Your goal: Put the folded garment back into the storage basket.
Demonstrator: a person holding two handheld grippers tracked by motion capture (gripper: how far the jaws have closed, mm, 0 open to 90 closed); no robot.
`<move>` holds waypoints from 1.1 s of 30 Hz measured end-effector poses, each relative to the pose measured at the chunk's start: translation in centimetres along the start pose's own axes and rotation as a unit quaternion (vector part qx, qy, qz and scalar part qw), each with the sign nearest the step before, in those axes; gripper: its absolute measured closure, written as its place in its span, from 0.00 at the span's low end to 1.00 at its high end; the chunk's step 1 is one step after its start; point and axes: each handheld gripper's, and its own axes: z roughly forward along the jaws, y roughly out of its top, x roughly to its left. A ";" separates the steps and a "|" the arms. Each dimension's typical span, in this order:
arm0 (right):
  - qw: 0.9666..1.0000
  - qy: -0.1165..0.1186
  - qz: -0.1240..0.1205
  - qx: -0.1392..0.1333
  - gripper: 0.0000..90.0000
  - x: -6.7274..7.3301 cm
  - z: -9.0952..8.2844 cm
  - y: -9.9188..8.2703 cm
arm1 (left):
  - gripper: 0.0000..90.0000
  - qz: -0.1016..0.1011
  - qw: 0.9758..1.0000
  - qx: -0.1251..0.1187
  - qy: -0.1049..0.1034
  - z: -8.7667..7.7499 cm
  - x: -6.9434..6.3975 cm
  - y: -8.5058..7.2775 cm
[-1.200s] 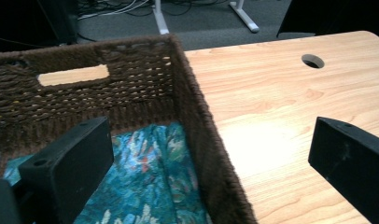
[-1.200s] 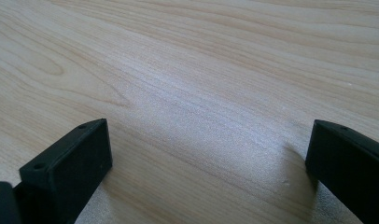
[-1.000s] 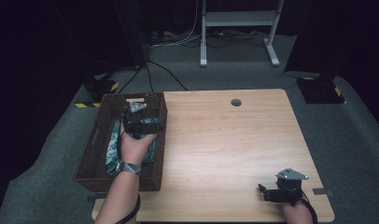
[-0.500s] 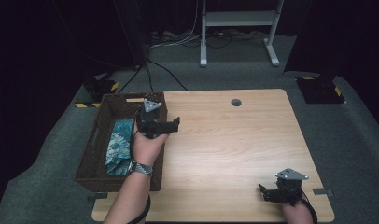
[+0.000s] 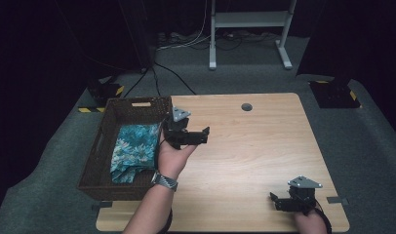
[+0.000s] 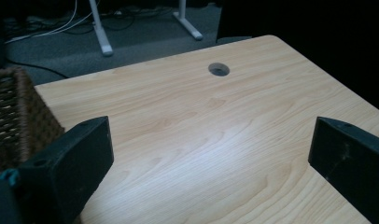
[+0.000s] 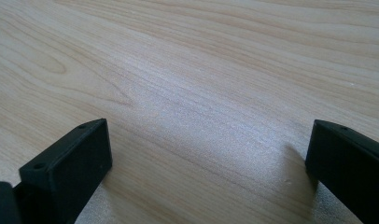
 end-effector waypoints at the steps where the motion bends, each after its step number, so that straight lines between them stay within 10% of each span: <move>1: 1.000 0.000 0.000 0.000 0.00 0.0 0.0 0.0 | 0.00 0.000 1.000 0.000 0.000 0.0 0.0 0.0; 22: 1.000 0.001 -0.002 0.000 0.00 0.0 0.0 0.0 | 0.00 0.030 0.997 -0.008 -0.069 3.5 -6.6 -2.5; 33: 1.000 0.000 -0.001 0.000 0.00 0.0 0.0 0.0 | 0.00 0.027 0.996 0.013 -0.086 5.6 -7.2 -4.8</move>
